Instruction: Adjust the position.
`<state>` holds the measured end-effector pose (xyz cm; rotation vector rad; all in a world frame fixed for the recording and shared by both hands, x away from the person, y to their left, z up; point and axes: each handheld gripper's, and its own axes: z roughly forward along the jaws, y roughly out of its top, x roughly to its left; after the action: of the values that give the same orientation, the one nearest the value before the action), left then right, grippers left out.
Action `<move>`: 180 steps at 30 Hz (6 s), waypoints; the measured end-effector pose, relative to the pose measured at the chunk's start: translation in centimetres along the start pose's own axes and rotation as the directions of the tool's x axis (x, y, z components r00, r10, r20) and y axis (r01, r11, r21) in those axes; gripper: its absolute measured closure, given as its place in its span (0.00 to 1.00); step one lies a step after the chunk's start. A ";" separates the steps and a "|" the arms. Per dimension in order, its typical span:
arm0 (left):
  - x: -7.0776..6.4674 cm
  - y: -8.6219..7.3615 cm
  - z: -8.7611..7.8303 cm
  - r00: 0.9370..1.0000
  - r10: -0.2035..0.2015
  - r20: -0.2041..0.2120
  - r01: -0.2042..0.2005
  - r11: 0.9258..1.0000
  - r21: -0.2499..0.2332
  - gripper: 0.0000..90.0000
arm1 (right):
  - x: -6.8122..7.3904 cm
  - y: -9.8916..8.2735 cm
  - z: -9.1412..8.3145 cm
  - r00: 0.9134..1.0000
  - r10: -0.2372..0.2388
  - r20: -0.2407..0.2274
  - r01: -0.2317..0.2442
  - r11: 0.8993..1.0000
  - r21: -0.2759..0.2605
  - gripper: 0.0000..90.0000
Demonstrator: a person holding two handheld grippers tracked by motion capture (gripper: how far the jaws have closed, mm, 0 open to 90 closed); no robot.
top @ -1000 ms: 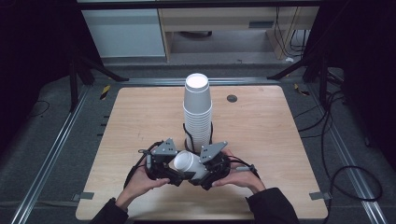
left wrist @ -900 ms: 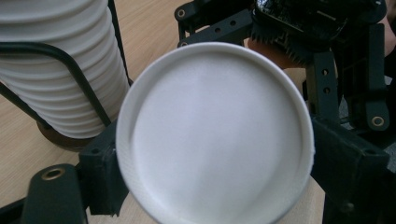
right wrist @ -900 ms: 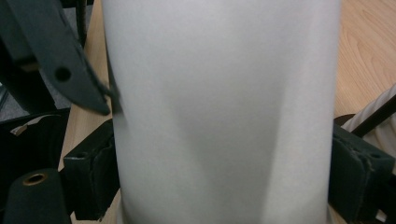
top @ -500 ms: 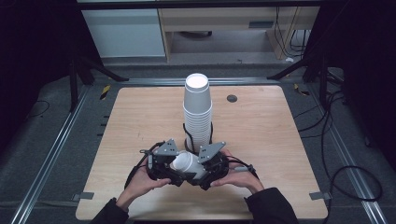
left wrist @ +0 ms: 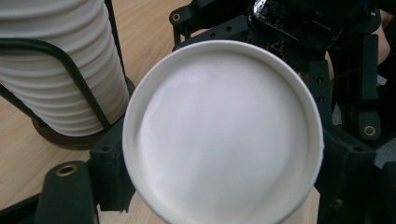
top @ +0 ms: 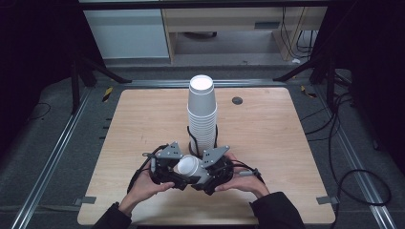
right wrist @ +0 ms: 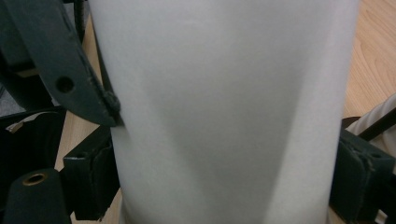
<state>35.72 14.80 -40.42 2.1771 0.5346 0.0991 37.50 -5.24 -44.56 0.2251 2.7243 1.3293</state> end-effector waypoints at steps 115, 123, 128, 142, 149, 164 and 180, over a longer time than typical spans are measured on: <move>1.1 0.1 -4.4 0.996 -0.003 0.094 0.032 0.951 -0.308 0.24 | -0.1 -0.5 -3.5 0.983 0.179 -0.030 -0.181 0.963 -0.202 0.04; 0.7 0.1 -3.7 0.991 0.018 0.130 0.020 0.958 -0.286 0.24 | -0.2 -0.5 -3.7 0.981 0.185 -0.058 -0.194 0.956 -0.219 0.02; 0.6 0.2 -3.4 0.990 0.028 0.141 0.012 0.961 -0.278 0.24 | 0.0 -0.4 -3.4 0.983 0.170 -0.069 -0.181 0.960 -0.214 0.03; 0.5 0.0 -2.8 0.986 0.032 0.161 0.009 0.968 -0.250 0.24 | 0.3 -0.5 -3.1 0.988 0.138 -0.074 -0.151 0.967 -0.206 0.08; 0.6 0.0 -2.6 0.986 0.031 0.164 0.009 0.971 -0.239 0.24 | 0.3 -0.6 -3.0 0.988 0.138 -0.073 -0.150 0.969 -0.196 0.08; 0.5 0.0 -2.4 0.983 0.037 0.180 0.003 0.976 -0.217 0.24 | 0.6 -0.6 -2.8 0.991 0.116 -0.069 -0.128 0.973 -0.194 0.08; 0.9 -0.1 -3.4 0.985 0.036 0.168 0.006 0.971 -0.238 0.24 | 0.2 -1.0 -3.1 0.989 0.131 -0.067 -0.141 0.975 -0.169 0.09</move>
<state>35.67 17.71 -38.51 1.9339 0.3870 -0.0161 36.73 -8.18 -43.49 0.3705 2.6584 1.6231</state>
